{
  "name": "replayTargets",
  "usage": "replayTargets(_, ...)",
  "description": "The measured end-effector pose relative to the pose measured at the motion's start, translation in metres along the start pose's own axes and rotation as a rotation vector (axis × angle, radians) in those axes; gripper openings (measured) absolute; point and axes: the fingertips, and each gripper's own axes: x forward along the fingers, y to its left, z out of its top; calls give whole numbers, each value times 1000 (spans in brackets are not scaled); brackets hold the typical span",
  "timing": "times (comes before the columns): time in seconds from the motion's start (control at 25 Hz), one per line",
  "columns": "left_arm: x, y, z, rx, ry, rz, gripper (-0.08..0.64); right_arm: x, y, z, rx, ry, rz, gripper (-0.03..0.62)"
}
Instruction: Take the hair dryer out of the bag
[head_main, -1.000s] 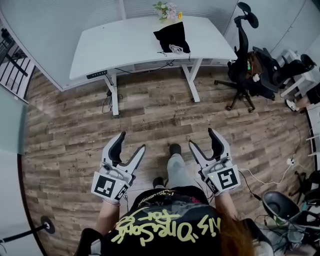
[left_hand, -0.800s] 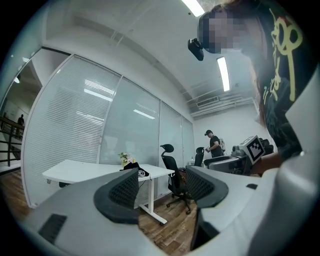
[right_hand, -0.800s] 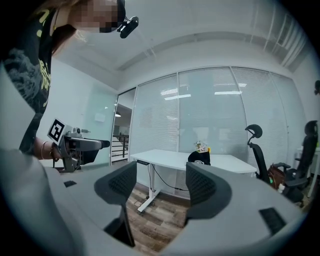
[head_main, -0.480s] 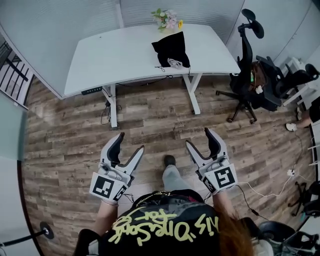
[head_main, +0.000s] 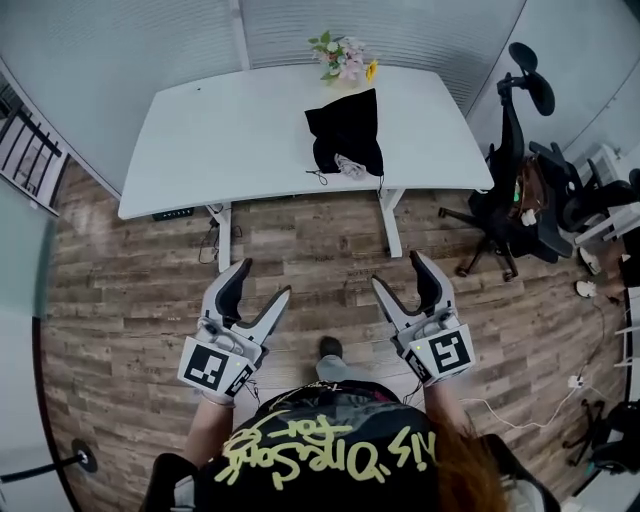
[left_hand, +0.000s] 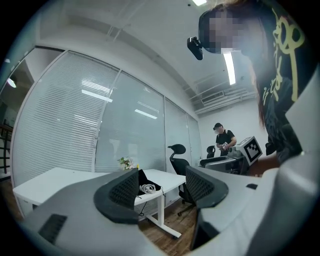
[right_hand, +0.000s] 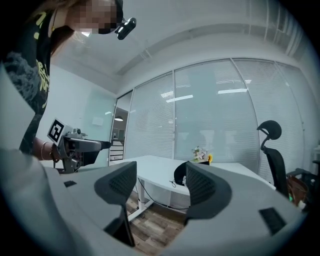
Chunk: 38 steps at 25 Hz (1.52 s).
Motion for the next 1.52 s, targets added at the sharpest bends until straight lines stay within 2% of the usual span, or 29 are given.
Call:
replayTargets(0.24,49,14,2,12,-16,27,288,33,-48,-1,-11,-2,25,290)
replayTargets(0.48,76,20,-2,17,-2,48,278,56,-75,-3,-6,-17,38,290)
replayTargets(0.68,77,23,-19,8,69,41,272,66,-77,-9,3,-12,47,290)
replayTargets(0.88,90,37,-9,0,31,31,262,75,-81,-9,5,4,37,290)
replayTargets(1.2,105,36,-12,11,75,27,253,82,-92,-10,-4,-6,47,290)
replayTargets(1.36,111,35,-18,11,67,49,247,82,-98,-23,15,33,60,290)
replayTargets(1.52,108,32,-41,13,165,35,245,87,-101,-30,13,36,66,290)
